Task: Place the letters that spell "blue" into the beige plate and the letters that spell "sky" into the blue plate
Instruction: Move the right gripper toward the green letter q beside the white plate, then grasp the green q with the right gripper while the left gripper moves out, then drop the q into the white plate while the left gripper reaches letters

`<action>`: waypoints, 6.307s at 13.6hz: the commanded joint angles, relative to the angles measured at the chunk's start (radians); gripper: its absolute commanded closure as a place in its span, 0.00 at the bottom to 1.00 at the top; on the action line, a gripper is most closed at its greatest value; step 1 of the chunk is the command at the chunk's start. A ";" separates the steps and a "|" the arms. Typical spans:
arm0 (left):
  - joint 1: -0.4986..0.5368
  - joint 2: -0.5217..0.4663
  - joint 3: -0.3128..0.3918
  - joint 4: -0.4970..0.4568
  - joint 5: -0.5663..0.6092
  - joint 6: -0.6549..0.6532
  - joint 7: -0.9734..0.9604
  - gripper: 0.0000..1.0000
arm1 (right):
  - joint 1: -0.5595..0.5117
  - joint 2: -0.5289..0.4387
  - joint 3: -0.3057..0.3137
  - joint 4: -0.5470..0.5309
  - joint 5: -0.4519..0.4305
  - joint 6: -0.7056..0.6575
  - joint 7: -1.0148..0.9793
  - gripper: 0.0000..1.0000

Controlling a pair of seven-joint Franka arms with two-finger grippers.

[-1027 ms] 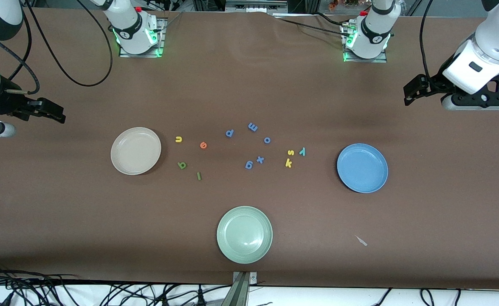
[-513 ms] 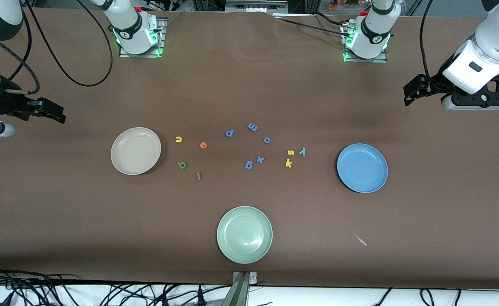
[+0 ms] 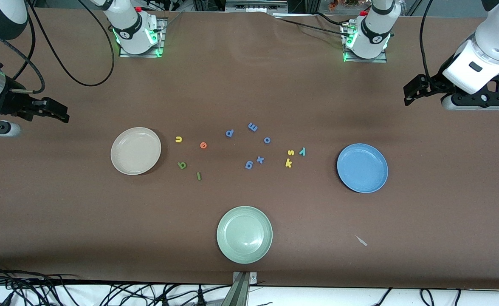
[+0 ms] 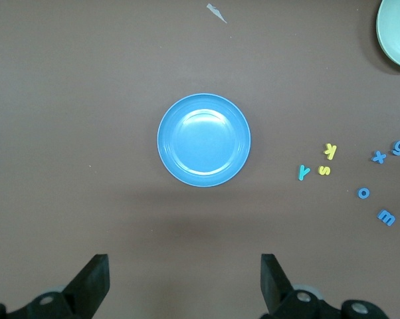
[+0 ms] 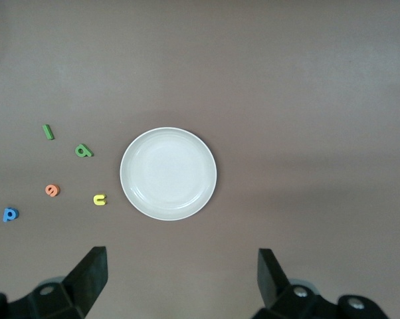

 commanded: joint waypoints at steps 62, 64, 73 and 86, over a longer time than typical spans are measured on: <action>-0.229 0.542 -0.012 0.168 0.017 0.137 0.041 0.00 | 0.333 0.541 0.050 -0.272 0.026 0.873 -0.269 0.43; -0.283 0.618 -0.012 0.220 0.020 0.187 0.033 0.00 | 0.331 0.545 0.050 -0.272 0.026 0.873 -0.269 0.54; -0.424 0.839 -0.009 0.183 0.028 0.585 -0.162 0.04 | 0.320 0.527 0.049 -0.243 0.029 0.830 -0.269 0.89; -0.438 0.884 -0.005 0.185 0.111 0.618 -0.170 0.83 | 0.250 0.320 -0.106 -0.377 0.074 0.625 -0.368 0.89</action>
